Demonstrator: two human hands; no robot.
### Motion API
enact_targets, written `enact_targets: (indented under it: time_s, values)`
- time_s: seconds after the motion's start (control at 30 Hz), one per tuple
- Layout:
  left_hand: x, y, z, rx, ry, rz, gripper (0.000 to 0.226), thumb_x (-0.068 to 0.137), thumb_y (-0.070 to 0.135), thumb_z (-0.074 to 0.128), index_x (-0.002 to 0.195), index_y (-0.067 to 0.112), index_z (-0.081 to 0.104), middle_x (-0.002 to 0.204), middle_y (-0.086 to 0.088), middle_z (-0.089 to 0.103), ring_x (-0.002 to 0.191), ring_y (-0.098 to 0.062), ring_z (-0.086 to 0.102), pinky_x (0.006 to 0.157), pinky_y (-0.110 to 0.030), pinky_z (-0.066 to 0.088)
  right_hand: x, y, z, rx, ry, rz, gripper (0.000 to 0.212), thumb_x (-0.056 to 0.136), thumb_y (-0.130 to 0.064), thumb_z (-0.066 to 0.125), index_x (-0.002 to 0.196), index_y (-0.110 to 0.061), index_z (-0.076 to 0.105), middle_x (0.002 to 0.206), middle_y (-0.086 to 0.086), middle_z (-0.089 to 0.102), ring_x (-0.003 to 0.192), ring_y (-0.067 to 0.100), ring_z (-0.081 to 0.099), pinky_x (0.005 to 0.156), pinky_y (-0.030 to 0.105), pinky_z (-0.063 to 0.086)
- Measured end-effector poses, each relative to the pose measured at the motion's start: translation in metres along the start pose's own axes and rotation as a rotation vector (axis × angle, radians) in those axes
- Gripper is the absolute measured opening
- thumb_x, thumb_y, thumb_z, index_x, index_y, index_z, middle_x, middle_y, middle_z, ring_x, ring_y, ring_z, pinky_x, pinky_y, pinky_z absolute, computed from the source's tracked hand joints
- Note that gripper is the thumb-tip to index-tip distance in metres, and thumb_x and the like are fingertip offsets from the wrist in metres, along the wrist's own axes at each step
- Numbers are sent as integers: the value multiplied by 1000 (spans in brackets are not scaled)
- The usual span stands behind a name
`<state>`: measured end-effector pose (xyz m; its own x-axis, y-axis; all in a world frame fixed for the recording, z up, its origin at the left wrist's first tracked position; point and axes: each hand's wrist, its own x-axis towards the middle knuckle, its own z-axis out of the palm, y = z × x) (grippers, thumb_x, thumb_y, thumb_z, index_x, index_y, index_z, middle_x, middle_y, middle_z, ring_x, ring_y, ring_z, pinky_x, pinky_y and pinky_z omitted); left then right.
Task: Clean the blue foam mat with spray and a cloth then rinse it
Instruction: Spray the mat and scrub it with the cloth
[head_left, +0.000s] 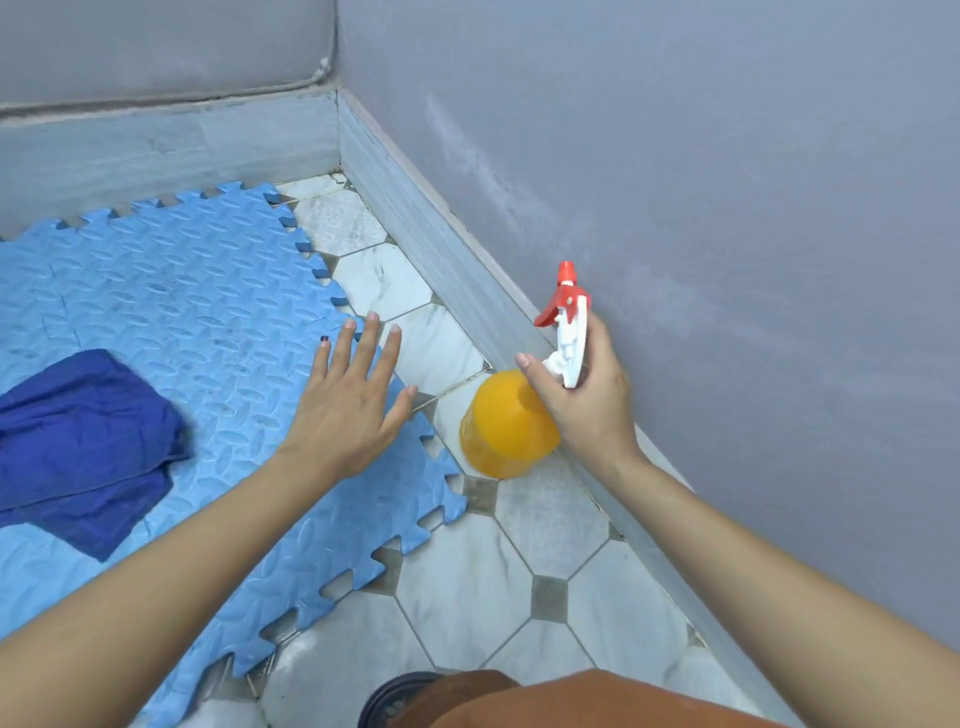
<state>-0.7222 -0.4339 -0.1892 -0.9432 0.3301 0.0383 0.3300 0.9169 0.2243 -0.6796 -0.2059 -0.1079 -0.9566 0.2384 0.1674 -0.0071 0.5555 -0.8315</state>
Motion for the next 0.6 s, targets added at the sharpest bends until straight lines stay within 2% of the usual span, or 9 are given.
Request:
enact_targets:
  time_s: [0.03,0.1,0.17,0.27,0.33,0.4,0.5,0.6]
  values:
    - [0,1,1,2,-4,-1,77,89,56,7,151,12,16,159,-14,9,146,-34,7,116,-50,8,-3,2,-2,14,-11,24,58,81,-27,78,131,-23,50,120,-14,63,82,-12,61,76,10,49]
    - [2,2,0,7,-6,3,77,90,56,8,151,11,17,158,-15,12,145,-35,10,116,-51,11,-9,8,-6,43,-49,66,66,78,-33,80,135,-30,46,132,-13,58,94,-7,65,88,25,55]
    - [3,2,-1,15,-6,10,76,90,55,10,151,10,18,158,-16,13,145,-37,11,115,-52,12,-13,11,-10,24,-70,100,78,75,-42,80,141,-32,41,140,-13,52,107,0,64,95,35,54]
    - [2,-1,-6,23,8,10,74,91,54,12,150,10,18,158,-17,14,144,-37,12,115,-53,12,-20,11,-11,-34,16,83,77,73,-49,79,137,-28,42,134,-11,52,112,5,58,94,32,53]
    - [-2,-6,-10,24,16,-3,74,91,54,13,150,11,19,158,-17,14,144,-37,12,115,-53,12,-32,8,-7,-87,154,56,62,73,-50,78,120,-27,46,115,-9,52,100,7,55,83,31,53]
    - [-8,-16,-17,32,18,-37,76,90,56,11,151,11,18,158,-16,12,145,-35,10,116,-52,10,-53,7,5,-105,198,48,51,73,-51,76,106,-28,45,102,-9,51,91,10,53,74,32,50]
    - [-24,-40,-29,44,27,-118,78,88,57,7,152,14,12,160,-13,5,146,-33,5,117,-49,5,-80,1,38,-107,54,0,47,73,-60,68,102,-30,47,97,-14,51,89,9,54,71,31,51]
    - [-49,-72,-45,74,37,-203,78,88,58,6,152,15,8,160,-12,2,147,-32,2,118,-49,4,-74,-16,77,-91,-96,-119,53,75,-60,66,112,-25,51,102,-12,53,95,8,54,77,25,49]
